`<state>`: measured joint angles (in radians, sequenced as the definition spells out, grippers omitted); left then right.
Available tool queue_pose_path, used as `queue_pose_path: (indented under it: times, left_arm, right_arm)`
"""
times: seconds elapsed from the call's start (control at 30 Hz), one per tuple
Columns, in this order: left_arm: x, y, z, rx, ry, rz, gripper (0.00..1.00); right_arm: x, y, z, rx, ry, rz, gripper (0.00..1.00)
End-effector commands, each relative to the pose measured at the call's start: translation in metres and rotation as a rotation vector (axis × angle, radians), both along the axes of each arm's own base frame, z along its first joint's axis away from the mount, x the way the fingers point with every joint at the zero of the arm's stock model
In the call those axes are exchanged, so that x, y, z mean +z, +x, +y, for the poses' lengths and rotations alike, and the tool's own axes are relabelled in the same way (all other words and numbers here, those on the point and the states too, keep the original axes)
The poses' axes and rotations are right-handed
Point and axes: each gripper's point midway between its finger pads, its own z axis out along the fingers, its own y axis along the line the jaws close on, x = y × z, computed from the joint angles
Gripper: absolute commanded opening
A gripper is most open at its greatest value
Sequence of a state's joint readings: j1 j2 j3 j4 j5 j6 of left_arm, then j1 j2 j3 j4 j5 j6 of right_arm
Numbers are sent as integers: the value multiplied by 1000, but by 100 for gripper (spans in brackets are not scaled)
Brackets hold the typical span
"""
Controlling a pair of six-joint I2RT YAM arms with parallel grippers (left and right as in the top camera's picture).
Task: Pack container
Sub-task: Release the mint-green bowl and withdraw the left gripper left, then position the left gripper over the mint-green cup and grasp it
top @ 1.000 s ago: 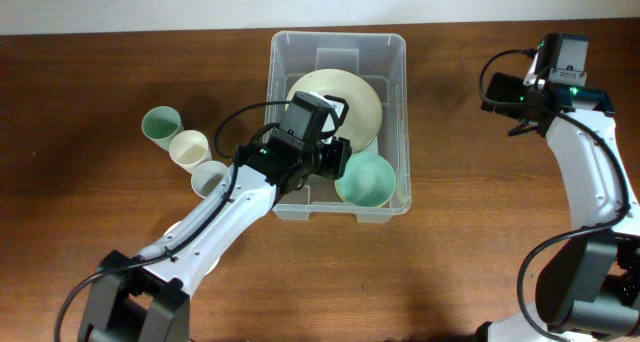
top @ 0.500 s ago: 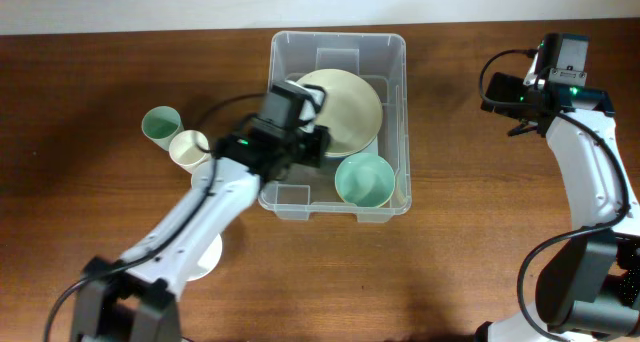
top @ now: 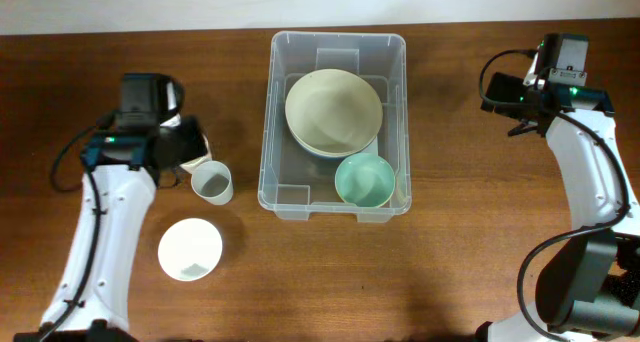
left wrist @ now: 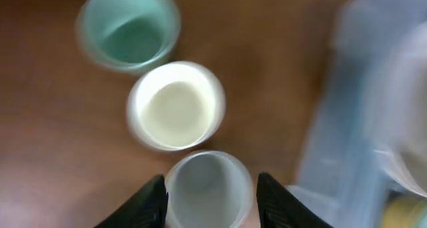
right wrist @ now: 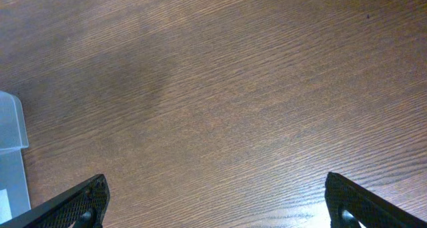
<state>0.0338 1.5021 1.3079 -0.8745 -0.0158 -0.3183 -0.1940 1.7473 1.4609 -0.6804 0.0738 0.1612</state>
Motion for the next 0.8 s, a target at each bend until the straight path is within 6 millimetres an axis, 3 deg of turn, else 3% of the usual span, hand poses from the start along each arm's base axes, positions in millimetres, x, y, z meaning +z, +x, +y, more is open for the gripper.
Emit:
queue_pose_path:
  times: [0.0, 0.2, 0.47, 0.77]
  left_arm:
    - [-20, -5, 25, 98, -12, 67, 45]
    - [-42, 1, 44, 151, -19, 102, 45]
    - [-74, 19, 47, 150, -23, 132, 45]
    - [-105, 22, 45, 145, -43, 196, 46]
  right_arm:
    - [16, 1, -3, -15, -10, -38, 99]
    - [16, 1, -3, -15, -10, -38, 99]
    - [16, 1, -3, -15, -11, -37, 99]
    - [16, 1, -3, -15, -11, -37, 99]
